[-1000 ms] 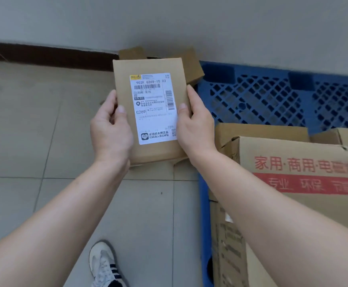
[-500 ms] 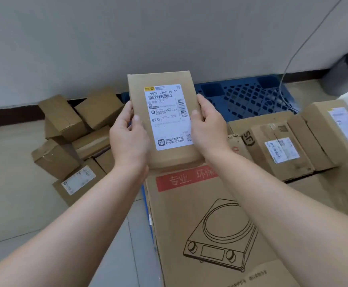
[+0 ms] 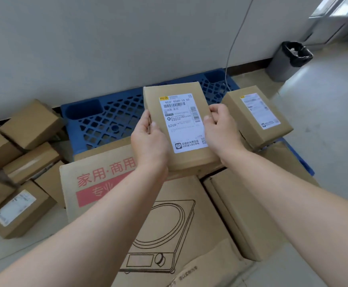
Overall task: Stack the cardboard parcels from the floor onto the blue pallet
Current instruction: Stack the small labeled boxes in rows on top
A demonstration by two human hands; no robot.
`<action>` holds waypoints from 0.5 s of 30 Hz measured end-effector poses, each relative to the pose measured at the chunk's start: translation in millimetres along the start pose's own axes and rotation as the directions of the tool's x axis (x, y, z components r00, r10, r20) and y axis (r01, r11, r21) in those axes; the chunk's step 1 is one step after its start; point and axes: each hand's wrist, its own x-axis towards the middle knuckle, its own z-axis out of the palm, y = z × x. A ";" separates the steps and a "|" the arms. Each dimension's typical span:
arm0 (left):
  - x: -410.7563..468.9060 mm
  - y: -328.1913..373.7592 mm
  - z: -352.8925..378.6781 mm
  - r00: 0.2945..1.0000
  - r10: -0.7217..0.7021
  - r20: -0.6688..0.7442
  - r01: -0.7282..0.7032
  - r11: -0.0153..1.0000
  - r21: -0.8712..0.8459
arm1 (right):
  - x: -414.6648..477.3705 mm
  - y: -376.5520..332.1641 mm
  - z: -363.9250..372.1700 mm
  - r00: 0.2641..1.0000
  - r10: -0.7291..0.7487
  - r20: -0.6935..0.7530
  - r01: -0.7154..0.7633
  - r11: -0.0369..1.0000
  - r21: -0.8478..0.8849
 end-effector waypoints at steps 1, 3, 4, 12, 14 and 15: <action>-1.4 -6.3 11.4 1.000 -0.011 0.010 0.011 1.000 0.005 | 5.4 7.7 -8.8 1.000 0.009 0.000 -0.009 1.000 -0.017; -4.0 -17.2 31.7 0.999 -0.029 0.022 0.028 0.999 0.019 | 15.5 21.1 -23.0 1.000 0.016 0.007 -0.016 0.998 -0.058; -5.2 -22.2 40.8 0.999 -0.035 0.025 0.034 0.999 0.028 | 20.8 27.1 -28.4 1.000 0.018 0.009 -0.017 0.997 -0.076; -10.1 -44.9 90.7 0.996 -0.041 0.074 0.033 0.995 0.098 | 58.9 61.9 -49.5 0.997 0.073 0.012 -0.070 0.981 -0.183; -8.7 -48.1 97.3 0.996 -0.048 0.075 0.036 0.988 0.149 | 64.9 66.8 -52.7 0.996 0.084 0.020 -0.077 0.969 -0.235; -6.9 -50.4 100.0 0.995 -0.054 0.080 0.040 0.984 0.175 | 66.9 68.3 -53.9 0.996 0.086 0.027 -0.076 0.964 -0.256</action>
